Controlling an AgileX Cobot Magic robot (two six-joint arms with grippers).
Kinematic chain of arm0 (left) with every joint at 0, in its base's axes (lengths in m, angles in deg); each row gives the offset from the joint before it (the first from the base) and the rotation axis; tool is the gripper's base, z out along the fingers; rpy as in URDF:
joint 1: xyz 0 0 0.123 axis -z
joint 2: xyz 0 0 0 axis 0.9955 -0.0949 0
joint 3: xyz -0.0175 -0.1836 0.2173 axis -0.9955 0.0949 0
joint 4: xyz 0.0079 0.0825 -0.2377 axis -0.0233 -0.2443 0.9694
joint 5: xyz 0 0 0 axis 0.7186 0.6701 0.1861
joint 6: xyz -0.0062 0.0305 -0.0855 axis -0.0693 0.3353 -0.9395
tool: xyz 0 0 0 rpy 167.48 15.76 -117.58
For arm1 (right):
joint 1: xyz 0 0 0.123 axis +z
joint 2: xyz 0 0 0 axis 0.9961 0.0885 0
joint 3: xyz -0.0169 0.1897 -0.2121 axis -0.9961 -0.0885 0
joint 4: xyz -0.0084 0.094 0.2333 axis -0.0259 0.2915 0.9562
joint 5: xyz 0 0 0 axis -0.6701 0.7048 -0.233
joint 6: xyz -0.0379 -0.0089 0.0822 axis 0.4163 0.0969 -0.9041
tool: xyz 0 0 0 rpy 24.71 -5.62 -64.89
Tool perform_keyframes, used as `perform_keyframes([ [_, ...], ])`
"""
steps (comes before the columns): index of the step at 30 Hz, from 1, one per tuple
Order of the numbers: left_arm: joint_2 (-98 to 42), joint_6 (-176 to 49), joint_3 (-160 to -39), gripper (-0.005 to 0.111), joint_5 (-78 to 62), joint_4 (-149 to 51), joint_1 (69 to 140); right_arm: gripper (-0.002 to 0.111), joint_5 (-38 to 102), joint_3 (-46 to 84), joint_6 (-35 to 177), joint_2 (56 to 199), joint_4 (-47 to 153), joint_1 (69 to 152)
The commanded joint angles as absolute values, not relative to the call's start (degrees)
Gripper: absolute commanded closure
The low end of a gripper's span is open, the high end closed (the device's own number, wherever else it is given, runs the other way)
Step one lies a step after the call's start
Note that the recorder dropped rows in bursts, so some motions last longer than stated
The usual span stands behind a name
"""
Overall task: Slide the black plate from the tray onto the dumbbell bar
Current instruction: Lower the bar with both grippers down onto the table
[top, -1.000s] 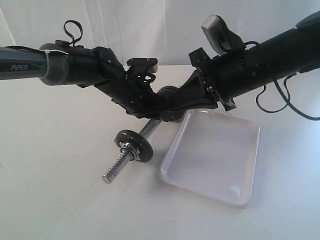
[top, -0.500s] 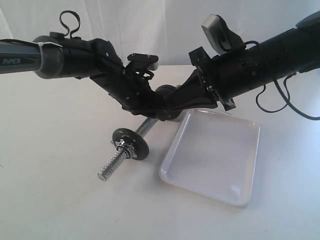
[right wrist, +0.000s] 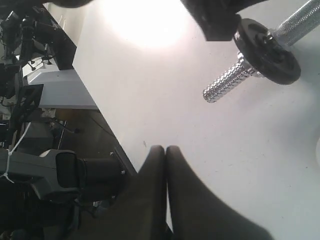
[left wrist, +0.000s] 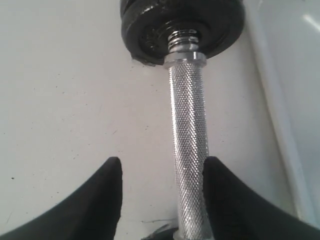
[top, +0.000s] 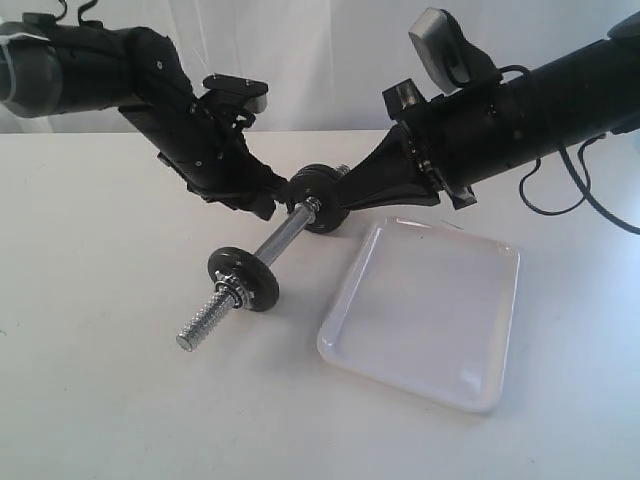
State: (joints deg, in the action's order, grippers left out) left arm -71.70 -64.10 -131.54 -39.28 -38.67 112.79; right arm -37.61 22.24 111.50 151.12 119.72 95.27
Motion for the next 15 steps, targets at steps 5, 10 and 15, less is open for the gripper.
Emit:
perform_keyframes([
  [5,-77.56,-64.71,-131.63,0.053,-37.11,-36.12,112.61,0.108,-37.85,22.56,112.23,150.60,119.87,95.04],
  [10,-78.07,-64.71,-131.63,0.053,-37.16,-36.02,112.61,0.108,-37.85,22.56,112.23,150.60,119.87,95.04],
  [15,-78.07,-64.71,-131.63,0.053,-37.16,-36.02,112.61,0.108,-37.85,22.56,112.23,150.60,119.87,95.04],
])
